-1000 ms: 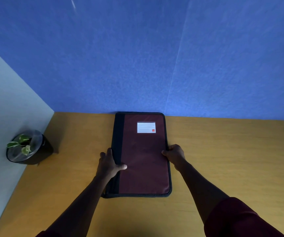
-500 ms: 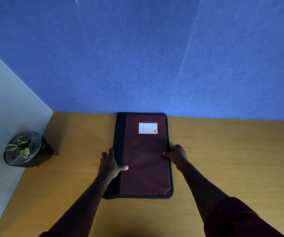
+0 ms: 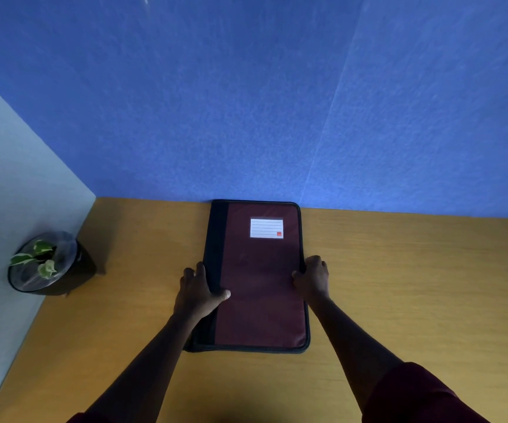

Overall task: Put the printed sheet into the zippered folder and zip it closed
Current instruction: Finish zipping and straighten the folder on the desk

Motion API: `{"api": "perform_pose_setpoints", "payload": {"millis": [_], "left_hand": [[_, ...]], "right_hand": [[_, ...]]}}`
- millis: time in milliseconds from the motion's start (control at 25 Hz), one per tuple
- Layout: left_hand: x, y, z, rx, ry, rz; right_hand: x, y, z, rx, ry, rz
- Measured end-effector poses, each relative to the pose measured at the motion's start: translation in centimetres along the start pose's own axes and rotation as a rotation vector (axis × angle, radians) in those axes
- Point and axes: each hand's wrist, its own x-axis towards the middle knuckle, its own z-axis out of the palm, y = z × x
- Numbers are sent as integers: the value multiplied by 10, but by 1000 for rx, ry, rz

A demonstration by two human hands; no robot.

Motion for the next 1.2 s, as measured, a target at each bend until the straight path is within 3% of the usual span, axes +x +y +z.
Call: {"api": "perform_pose_setpoints", "payload": {"millis": [160, 280, 880, 1200], "left_hand": [[-7, 7, 18, 82, 175, 180], [-8, 12, 37, 214, 152, 302], [-4, 2, 54, 364, 204, 307], [-12, 16, 46, 380, 180, 306]], "right_hand": [[-24, 0, 20, -136, -11, -201], [-33, 12, 33, -292, -72, -284], [-30, 32, 52, -437, 44, -356], [-27, 22, 34, -530, -15, -377]]}}
